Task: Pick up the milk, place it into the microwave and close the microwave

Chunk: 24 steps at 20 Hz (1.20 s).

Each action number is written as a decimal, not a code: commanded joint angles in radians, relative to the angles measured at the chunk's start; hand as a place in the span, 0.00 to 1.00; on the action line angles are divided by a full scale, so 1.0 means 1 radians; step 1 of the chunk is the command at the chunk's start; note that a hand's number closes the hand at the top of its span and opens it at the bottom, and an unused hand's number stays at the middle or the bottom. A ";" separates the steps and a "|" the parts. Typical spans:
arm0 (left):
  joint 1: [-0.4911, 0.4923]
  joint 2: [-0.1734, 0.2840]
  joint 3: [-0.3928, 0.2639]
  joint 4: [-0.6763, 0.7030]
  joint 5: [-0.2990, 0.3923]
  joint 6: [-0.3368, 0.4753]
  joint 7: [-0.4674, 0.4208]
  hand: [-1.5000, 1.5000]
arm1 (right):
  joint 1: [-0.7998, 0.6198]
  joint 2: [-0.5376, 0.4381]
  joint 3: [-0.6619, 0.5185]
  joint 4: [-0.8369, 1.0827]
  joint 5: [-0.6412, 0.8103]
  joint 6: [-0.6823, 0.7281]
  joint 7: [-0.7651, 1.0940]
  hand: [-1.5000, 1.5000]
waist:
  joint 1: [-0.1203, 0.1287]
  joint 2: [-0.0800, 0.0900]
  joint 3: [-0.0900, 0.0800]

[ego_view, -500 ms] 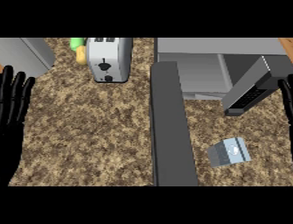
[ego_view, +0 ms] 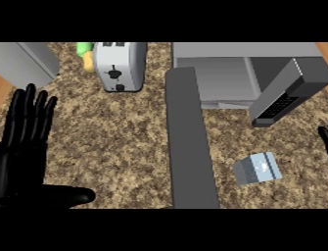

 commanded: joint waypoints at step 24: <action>0.458 0.000 -0.124 -0.013 0.101 -0.107 -0.336 0.00 | 0.243 0.103 -0.033 0.409 0.049 0.094 -0.446 0.00 | 0.012 0.002 0.003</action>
